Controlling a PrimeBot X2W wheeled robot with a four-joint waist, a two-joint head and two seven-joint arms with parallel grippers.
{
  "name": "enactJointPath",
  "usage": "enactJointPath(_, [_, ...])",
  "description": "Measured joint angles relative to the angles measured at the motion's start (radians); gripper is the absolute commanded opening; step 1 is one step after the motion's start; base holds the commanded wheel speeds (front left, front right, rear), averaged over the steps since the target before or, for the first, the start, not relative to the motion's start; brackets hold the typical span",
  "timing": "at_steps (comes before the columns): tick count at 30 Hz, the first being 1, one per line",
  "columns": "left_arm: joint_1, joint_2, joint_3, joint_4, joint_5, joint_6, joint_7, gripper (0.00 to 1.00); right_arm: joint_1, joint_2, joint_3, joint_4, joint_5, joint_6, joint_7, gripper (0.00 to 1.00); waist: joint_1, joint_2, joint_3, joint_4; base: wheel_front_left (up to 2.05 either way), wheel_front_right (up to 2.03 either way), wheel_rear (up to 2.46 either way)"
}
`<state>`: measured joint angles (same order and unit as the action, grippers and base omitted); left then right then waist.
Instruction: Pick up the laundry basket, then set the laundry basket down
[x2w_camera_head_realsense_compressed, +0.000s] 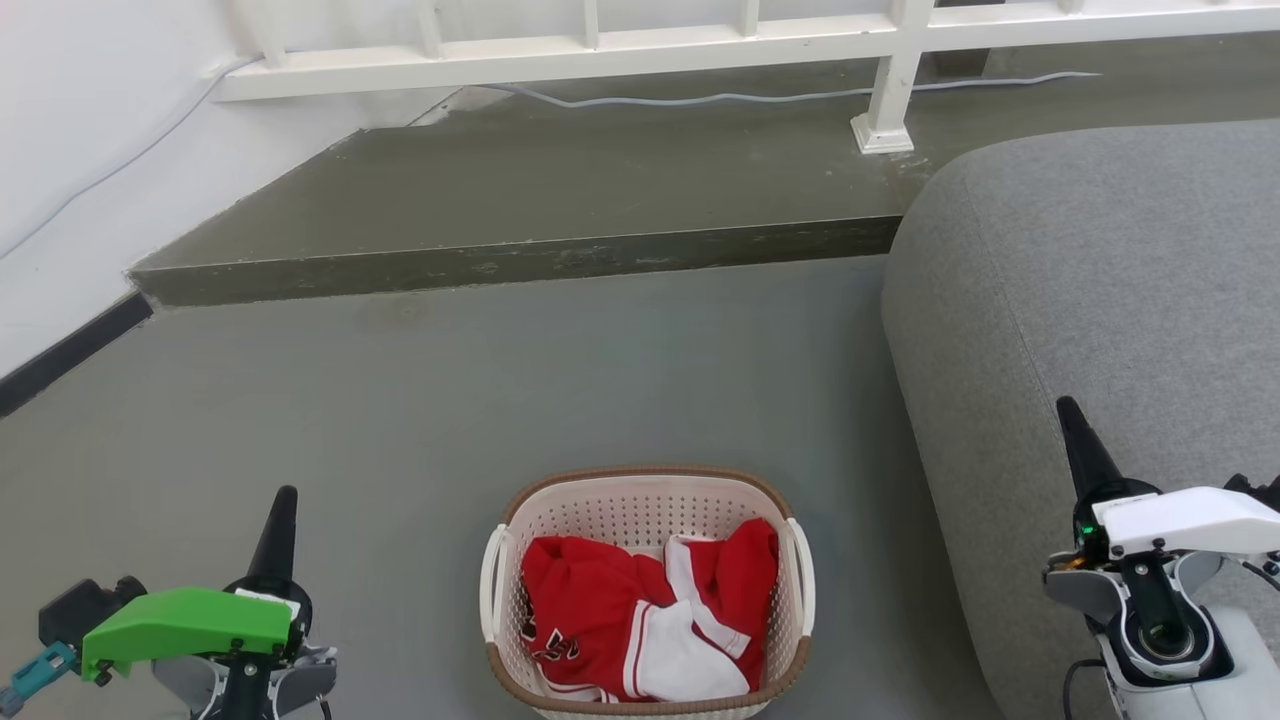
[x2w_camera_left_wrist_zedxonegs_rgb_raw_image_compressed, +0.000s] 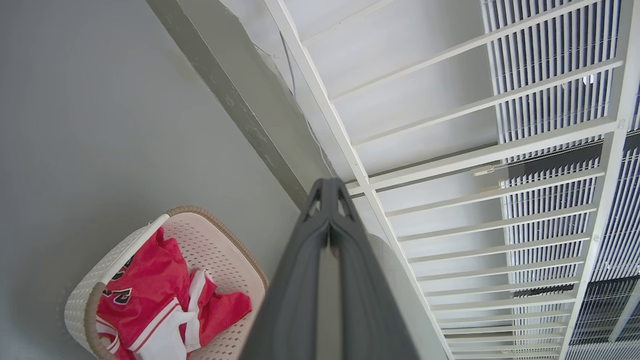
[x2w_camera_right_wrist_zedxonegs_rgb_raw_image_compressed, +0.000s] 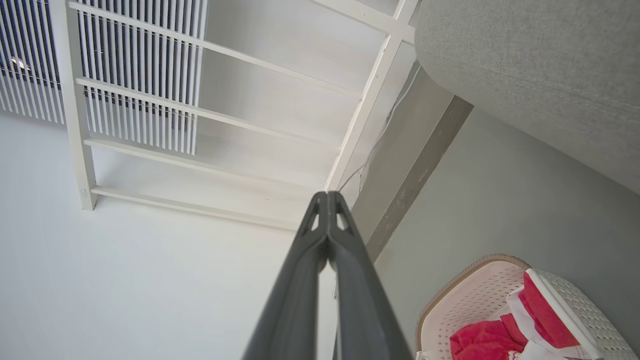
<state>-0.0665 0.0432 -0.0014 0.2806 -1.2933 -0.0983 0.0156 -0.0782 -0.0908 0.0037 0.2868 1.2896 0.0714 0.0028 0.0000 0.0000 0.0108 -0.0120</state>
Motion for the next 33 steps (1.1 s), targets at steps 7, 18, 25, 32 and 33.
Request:
enactJointPath(7, [0.000,-0.001,0.017,0.000,-0.067,-0.003,0.023,0.00,0.000,0.013,-0.028,0.000,0.070,0.010,0.019,0.00,0.0000,0.0000,-0.002,0.003,0.00,0.00,0.00])
enactJointPath(18, [0.000,-0.002,0.044,0.000,-0.169,-0.013,0.055,0.00,0.000,0.026,-0.070,0.000,0.182,0.026,0.054,0.00,0.0000,0.0000,-0.005,0.007,0.00,0.00,0.00])
enactJointPath(25, [0.000,-0.004,0.066,0.000,-0.240,-0.016,0.073,0.00,0.000,0.032,-0.099,0.000,0.252,0.037,0.077,0.00,0.0000,0.0000,-0.007,0.010,0.00,0.00,0.00])
enactJointPath(32, [0.000,-0.006,0.084,-0.001,-0.308,-0.024,0.098,0.00,0.000,0.043,-0.125,0.000,0.319,0.043,0.095,0.00,0.0000,0.0000,-0.008,0.012,0.00,0.00,0.00])
enactJointPath(33, [0.000,-0.006,0.084,-0.001,-0.309,-0.024,0.098,0.00,0.000,0.043,-0.126,0.000,0.320,0.043,0.095,0.00,0.0000,0.0000,-0.008,0.012,0.00,0.00,0.00])
